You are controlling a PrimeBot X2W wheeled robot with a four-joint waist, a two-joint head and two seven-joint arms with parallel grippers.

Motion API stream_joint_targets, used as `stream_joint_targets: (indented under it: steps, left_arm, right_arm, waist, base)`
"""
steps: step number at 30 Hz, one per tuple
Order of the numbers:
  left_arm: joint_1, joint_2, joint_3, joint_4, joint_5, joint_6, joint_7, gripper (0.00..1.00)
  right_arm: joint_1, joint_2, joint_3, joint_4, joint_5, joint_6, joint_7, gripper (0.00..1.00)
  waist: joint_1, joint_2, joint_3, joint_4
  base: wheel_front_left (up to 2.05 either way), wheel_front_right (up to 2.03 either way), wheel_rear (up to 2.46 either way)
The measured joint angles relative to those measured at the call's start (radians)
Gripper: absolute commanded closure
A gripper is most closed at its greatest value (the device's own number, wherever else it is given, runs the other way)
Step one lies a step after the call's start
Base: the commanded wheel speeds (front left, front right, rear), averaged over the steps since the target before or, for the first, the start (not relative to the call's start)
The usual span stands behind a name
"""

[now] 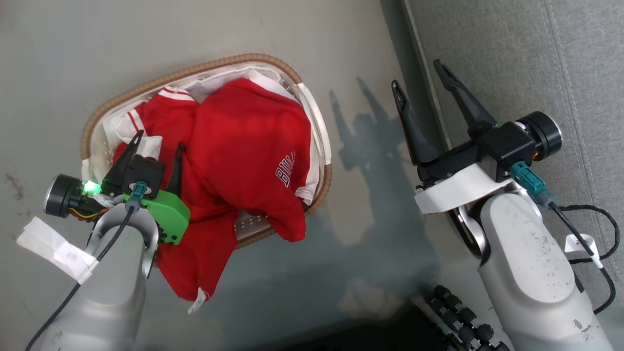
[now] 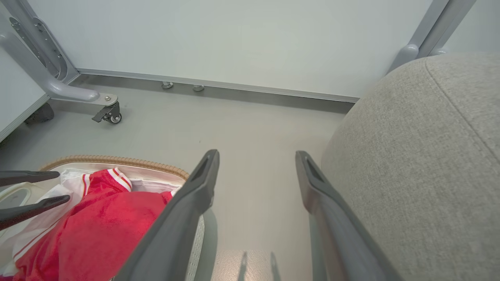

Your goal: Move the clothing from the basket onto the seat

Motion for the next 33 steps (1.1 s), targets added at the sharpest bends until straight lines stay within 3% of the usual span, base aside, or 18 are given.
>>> stream_joint_targets:
  steps: [11,24,26,28,30,31,32,33]
  left_arm:
    - [-0.054,0.009,-0.023,0.128,-0.003,0.018,0.000,0.00]
    - [-0.122,0.011,-0.067,0.255,-0.012,-0.029,0.000,0.00]
    - [-0.131,0.008,-0.071,0.283,-0.017,-0.037,0.000,0.13]
    - [-0.141,0.005,-0.077,0.311,-0.022,-0.046,0.000,0.51]
    - [-0.148,0.001,-0.093,0.326,-0.022,-0.058,0.000,0.53]
    - [-0.151,0.000,-0.101,0.333,-0.020,-0.061,0.000,0.59]
    - [-0.154,0.000,-0.104,0.334,-0.020,-0.062,0.000,0.74]
    - [-0.156,-0.001,-0.107,0.332,-0.021,-0.065,0.000,0.97]
  right_arm:
    - [0.002,0.000,0.001,0.009,0.008,0.000,0.000,0.00]
    - [-0.005,0.000,0.007,0.006,0.020,0.000,0.000,0.00]
    - [-0.007,0.000,0.007,0.005,0.021,0.000,0.000,0.00]
    - [-0.007,0.000,0.007,0.005,0.022,0.000,0.000,0.00]
    - [-0.007,0.000,0.006,0.005,0.022,0.000,0.000,0.00]
    - [-0.008,0.000,0.006,0.004,0.022,0.000,0.000,0.00]
    - [-0.008,0.000,0.006,0.004,0.022,0.000,0.000,0.00]
    - [-0.008,0.000,0.006,0.004,0.021,0.000,0.000,0.00]
  waist:
    - [-0.0001,0.0000,0.049,-0.020]
    - [-0.0001,0.0000,0.081,-0.033]
    - [-0.0001,0.0000,0.082,-0.034]
    - [-0.0001,0.0000,0.083,-0.036]
    - [-0.0001,0.0000,0.084,-0.036]
    - [-0.0001,0.0000,0.085,-0.037]
    - [-0.0001,0.0000,0.086,-0.037]
    - [-0.0001,0.0000,0.087,-0.037]
  base:
    - [0.00,0.00,0.00]
    - [0.00,0.00,0.00]
    - [0.00,0.00,0.00]
    - [0.00,0.00,0.00]
    - [0.00,0.00,0.00]
    - [0.00,0.00,0.00]
    - [0.00,0.00,0.00]
    - [0.00,0.00,0.00]
